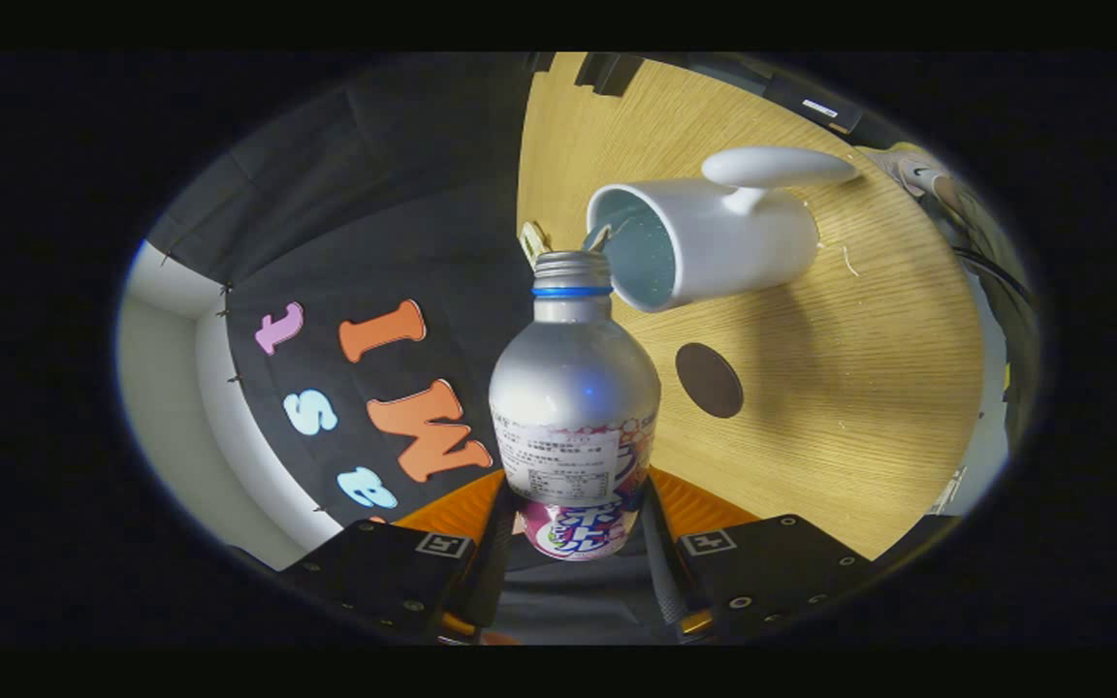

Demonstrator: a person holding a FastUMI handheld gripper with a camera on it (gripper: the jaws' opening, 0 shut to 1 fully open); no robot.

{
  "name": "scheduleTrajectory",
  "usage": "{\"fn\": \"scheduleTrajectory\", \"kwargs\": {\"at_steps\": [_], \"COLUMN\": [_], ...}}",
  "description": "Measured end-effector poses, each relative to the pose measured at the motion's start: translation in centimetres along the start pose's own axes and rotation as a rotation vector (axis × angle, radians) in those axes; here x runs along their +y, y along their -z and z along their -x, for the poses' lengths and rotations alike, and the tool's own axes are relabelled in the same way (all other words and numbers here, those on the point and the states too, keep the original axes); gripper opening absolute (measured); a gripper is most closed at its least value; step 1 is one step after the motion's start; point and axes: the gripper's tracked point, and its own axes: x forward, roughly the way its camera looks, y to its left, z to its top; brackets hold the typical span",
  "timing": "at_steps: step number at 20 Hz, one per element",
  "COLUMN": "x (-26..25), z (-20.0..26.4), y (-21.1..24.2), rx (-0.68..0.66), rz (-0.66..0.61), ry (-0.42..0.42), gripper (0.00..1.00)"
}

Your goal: Take the bottle from table, then pour the juice into the cup, finally place the bottle on the coaster

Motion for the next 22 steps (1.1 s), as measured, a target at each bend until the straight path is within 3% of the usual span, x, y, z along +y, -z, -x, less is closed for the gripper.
{"fn": "scheduleTrajectory", "kwargs": {"at_steps": [22], "x": [-0.31], "z": [0.44], "y": [-0.17], "rx": [0.010], "rz": [-0.092], "ry": [0.041], "gripper": [0.63]}}
